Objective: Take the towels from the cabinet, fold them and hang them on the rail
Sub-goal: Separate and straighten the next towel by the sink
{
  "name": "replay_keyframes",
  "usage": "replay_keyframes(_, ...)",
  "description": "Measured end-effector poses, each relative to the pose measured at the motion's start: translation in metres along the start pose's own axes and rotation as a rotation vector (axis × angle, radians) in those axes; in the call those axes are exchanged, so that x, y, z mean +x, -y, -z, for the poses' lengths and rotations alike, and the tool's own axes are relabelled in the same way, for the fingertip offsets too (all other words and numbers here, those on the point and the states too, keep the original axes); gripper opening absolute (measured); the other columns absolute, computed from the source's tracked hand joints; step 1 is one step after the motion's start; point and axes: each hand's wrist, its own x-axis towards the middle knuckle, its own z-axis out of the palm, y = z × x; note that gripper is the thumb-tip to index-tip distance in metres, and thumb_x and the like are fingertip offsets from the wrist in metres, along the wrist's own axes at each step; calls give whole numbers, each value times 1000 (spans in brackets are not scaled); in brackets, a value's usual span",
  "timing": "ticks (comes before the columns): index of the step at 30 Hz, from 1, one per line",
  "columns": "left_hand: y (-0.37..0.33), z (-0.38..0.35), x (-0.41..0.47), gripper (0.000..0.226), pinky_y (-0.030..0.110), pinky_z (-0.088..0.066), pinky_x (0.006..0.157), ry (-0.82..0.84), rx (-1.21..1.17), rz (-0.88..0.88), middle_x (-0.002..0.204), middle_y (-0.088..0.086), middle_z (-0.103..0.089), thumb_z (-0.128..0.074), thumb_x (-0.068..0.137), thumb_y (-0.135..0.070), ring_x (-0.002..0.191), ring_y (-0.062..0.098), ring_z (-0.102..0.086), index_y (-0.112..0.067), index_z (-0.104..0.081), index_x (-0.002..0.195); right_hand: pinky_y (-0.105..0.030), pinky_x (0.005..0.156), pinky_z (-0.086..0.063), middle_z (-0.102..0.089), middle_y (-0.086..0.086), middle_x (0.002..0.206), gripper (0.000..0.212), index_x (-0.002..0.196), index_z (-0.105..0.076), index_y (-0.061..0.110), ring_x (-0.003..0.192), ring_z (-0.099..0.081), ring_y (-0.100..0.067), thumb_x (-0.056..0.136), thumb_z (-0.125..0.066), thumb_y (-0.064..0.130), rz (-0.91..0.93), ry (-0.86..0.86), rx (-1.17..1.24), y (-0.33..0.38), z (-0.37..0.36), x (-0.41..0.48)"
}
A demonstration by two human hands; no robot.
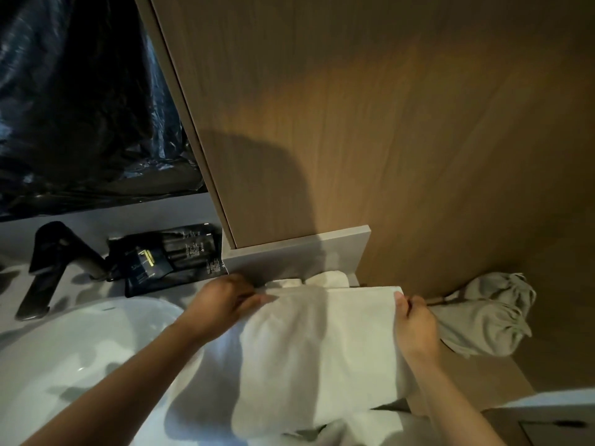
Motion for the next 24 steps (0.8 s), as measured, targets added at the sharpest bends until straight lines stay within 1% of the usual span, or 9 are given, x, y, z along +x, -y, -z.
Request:
replay_keyframes(2, 3, 2, -2, 77, 27, -45, 61, -77, 19, -60, 72, -4, -60, -24, 89, -74, 68, 11, -56, -16, -73, 80, -35, 60, -32, -65, -23, 83, 34, 82, -49, 10, 78, -62, -37, 102, -40, 36, -3, 5, 14, 2, -2, 0)
replay_keyframes(5, 4, 5, -3, 69, 26, -46, 58, -97, 24, -46, 71, -7, -58, -29, 89, -73, 65, 8, -56, -20, -72, 80, -36, 62, -34, -66, -24, 85, 36, 84, -51, 9, 80, -62, -39, 102, -39, 38, -3, 5, 41, 5, -2, 2)
replay_keyframes(9, 12, 6, -6, 58, 26, -47, 59, 8, -13, 82, 68, -7, -57, -37, 86, -73, 63, 6, -55, -26, -66, 68, -37, 63, -36, -65, -24, 86, 38, 83, -51, 8, 82, -61, -40, 102, -38, 38, -21, 32, 24, 5, -2, 6)
replay_keyframes(12, 25, 6, -18, 36, 13, -40, 60, 54, -102, 148, 68, -11, -54, -50, 82, -68, 69, -1, -54, -37, -63, 69, -37, 63, -36, -65, -24, 87, 39, 81, -50, 7, 82, -60, -40, 102, -38, 38, -40, 51, -5, 1, -4, 5)
replay_keyframes(15, 38, 10, -36, 37, 14, -42, 62, 34, -26, 69, 76, -19, -53, -37, 90, -70, 72, -6, -53, -42, -60, 79, -36, 63, -36, -64, -22, 86, 39, 81, -49, 7, 74, -55, -33, 102, -37, 37, -46, 64, -24, -1, -5, 5)
replay_keyframes(17, 44, 10, -45, 43, 12, -39, 63, -20, 59, -14, 78, -22, -48, -30, 95, -63, 71, -8, -48, -38, -64, 92, -36, 63, -35, -64, -22, 86, 39, 81, -49, 8, 71, -50, -29, 103, -37, 37, -46, 70, -29, 1, -7, 6)
replay_keyframes(18, 45, 10, -49, 44, 13, -38, 62, -32, 81, -25, 78, -21, -48, -29, 97, -60, 71, -8, -46, -34, -64, 93, -36, 63, -35, -64, -22, 86, 39, 81, -49, 8, 72, -51, -30, 103, -37, 37, -52, 76, -32, 1, -7, 6)
replay_keyframes(22, 50, 7, -58, 43, 16, -37, 59, -83, 20, 16, 73, -12, -49, -37, 98, -55, 67, 0, -49, -26, -57, 73, -37, 65, -35, -63, -25, 88, 39, 82, -49, 6, 85, -59, -42, 103, -37, 36, -55, 72, -27, 3, -7, 5)
replay_keyframes(24, 49, 8, -54, 50, 15, -37, 54, -124, -139, 147, 64, -9, -51, -41, 95, -58, 60, 3, -50, -21, -54, 64, -39, 65, -37, -60, -21, 81, 39, 81, -48, 6, 82, -59, -41, 103, -37, 37, -44, 60, -11, 5, -5, 4)
